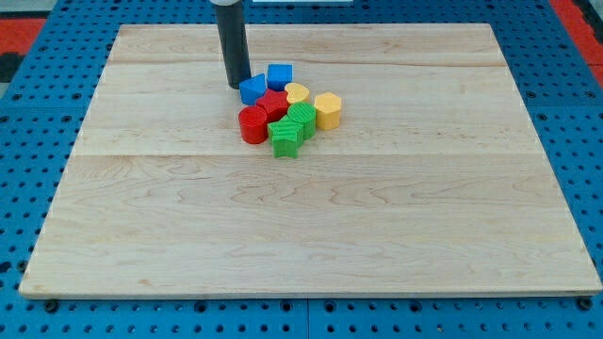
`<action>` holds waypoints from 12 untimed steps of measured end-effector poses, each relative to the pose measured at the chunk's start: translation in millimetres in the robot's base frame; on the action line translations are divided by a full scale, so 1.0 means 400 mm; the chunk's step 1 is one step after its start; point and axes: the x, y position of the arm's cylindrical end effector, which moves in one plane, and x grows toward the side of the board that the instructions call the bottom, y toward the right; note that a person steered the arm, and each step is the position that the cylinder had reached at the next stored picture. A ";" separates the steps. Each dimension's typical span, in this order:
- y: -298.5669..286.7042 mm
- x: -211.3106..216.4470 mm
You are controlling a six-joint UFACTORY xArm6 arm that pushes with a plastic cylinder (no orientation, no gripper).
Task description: Push the red circle into the red star
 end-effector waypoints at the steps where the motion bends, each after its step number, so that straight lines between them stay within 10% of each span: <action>1: 0.000 0.015; 12: 0.051 0.139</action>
